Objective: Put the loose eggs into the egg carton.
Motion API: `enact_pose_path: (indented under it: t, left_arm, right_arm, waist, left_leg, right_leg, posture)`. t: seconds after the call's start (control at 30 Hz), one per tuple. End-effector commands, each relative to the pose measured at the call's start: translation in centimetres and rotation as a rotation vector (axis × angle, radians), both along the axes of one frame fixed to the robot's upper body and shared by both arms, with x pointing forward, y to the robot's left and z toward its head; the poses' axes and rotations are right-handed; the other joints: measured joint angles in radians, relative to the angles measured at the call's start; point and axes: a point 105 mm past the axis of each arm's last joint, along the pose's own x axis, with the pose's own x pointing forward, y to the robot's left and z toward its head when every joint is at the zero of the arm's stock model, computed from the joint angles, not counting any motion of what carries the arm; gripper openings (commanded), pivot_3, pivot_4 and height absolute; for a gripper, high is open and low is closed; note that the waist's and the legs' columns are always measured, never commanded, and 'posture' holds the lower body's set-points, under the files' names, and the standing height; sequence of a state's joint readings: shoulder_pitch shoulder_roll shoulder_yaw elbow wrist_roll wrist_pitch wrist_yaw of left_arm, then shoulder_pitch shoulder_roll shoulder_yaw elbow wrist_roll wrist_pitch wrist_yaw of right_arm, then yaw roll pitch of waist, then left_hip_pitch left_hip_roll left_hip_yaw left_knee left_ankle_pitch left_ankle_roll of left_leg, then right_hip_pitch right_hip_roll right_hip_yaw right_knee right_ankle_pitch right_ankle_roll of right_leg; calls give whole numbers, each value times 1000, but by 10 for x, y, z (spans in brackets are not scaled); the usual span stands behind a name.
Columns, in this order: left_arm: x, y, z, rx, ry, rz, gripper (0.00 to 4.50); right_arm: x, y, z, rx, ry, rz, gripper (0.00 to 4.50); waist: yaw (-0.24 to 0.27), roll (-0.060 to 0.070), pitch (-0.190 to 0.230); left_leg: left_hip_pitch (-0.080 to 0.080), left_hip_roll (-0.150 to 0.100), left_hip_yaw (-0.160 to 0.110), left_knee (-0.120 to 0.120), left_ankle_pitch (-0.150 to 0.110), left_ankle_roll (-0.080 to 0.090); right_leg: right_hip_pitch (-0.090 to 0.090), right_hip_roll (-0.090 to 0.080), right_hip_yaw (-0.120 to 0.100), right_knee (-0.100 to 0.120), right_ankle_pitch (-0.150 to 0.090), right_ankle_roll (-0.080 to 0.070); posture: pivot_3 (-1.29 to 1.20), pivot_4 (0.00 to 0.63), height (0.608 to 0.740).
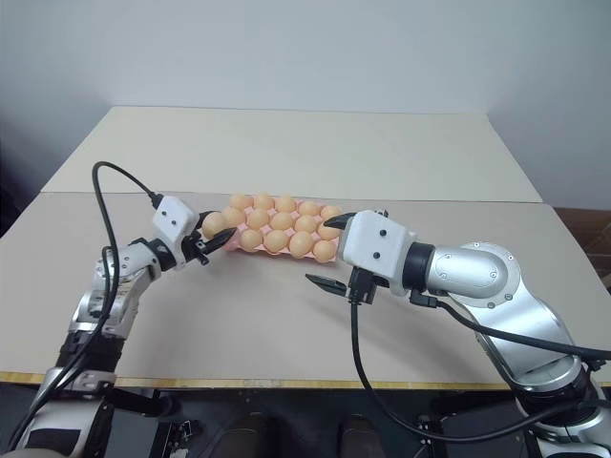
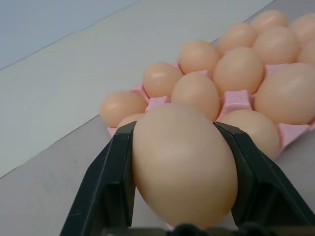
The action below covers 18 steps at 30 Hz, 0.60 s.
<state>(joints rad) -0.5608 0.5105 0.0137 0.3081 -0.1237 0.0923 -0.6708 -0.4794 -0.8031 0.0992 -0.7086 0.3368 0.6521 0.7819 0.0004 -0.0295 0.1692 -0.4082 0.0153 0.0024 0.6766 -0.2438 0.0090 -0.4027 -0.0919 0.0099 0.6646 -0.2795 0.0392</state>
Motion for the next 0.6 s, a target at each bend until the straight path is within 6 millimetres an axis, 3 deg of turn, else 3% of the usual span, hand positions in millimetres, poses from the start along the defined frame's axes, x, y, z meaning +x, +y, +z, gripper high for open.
enact_pose_path:
  t: [0.03,0.1,0.3,0.6]
  left_arm:
    - [7,-6,12,7,-61,-16,2340]
    - [9,-8,10,-4,-52,-32,2551]
    - [16,-7,14,4,-99,10,4325]
    - [-3,-10,23,12,-138,-79,4325]
  right_arm:
    - [-5,-2,10,10,-48,-16,4500]
    - [-5,-3,10,9,-47,-27,4500]
    - [-7,-5,8,5,-40,-42,4500]
    - [-5,-4,8,5,-40,-40,4500]
  waist:
    - [0,0,0]
    - [-1,0,0]
    - [0,0,0]
    - [0,0,0]
  left_leg:
    - [0,0,0,0,0,0]
    - [0,0,0,0,0,0]
    - [0,0,0,0,0,0]
    - [0,0,0,0,0,0]
  right_leg:
    - [0,0,0,0,0,0]
    - [0,0,0,0,0,0]
    - [0,0,0,0,0,0]
    - [0,0,0,0,0,0]
  posture:
    - [0,150,740]
    - [0,150,740]
    - [0,150,740]
    - [0,150,740]
